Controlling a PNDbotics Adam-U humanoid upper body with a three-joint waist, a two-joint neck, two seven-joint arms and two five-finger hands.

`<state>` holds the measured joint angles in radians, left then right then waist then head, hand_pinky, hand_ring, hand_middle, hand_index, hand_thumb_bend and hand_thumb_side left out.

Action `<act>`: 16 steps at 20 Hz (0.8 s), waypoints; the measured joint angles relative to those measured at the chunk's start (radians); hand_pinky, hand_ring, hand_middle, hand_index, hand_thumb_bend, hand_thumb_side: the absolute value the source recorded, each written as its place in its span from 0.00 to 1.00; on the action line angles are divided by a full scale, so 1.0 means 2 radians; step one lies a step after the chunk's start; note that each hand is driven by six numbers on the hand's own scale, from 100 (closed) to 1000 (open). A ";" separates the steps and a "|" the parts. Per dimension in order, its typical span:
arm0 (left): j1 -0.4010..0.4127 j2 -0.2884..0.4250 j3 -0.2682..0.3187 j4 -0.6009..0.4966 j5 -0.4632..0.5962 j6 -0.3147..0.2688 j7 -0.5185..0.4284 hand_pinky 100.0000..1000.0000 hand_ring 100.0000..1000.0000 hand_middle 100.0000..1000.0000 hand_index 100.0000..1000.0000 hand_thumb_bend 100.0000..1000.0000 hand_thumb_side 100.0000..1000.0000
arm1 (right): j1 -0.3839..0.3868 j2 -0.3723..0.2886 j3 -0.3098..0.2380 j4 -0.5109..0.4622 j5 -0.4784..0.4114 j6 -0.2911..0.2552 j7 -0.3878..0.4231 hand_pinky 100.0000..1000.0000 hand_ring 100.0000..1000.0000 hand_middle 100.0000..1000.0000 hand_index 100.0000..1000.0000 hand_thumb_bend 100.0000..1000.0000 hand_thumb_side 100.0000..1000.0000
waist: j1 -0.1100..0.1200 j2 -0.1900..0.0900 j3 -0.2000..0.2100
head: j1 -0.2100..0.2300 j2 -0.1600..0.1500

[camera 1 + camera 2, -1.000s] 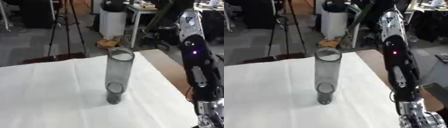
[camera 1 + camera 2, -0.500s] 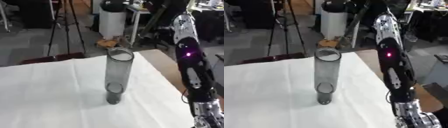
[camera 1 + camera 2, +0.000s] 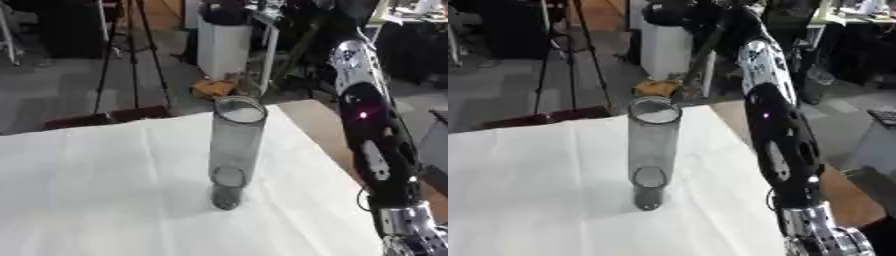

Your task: Arrange flowers into the vase.

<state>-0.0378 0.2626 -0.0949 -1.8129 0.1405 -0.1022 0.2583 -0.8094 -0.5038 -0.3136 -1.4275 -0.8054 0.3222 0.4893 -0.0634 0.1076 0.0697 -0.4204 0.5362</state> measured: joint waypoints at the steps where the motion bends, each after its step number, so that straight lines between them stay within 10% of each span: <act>1: 0.000 0.000 0.000 0.000 0.000 0.000 0.000 0.52 0.44 0.49 0.94 0.64 0.82 | 0.000 0.001 0.001 0.003 0.006 -0.003 0.005 0.00 0.00 0.00 0.00 0.00 0.00 | 0.000 0.000 0.000 | 0.000 0.000; 16: 0.000 0.000 -0.003 0.000 0.001 0.002 -0.002 0.52 0.44 0.50 0.94 0.64 0.82 | 0.000 0.005 0.009 0.022 0.045 -0.034 0.041 0.00 0.00 0.00 0.00 0.00 0.00 | 0.002 0.000 0.005 | -0.003 -0.002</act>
<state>-0.0378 0.2625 -0.1007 -1.8130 0.1421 -0.0987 0.2545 -0.8094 -0.4939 -0.2949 -1.3840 -0.7146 0.2542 0.5717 -0.0590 0.1076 0.0802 -0.4272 0.5316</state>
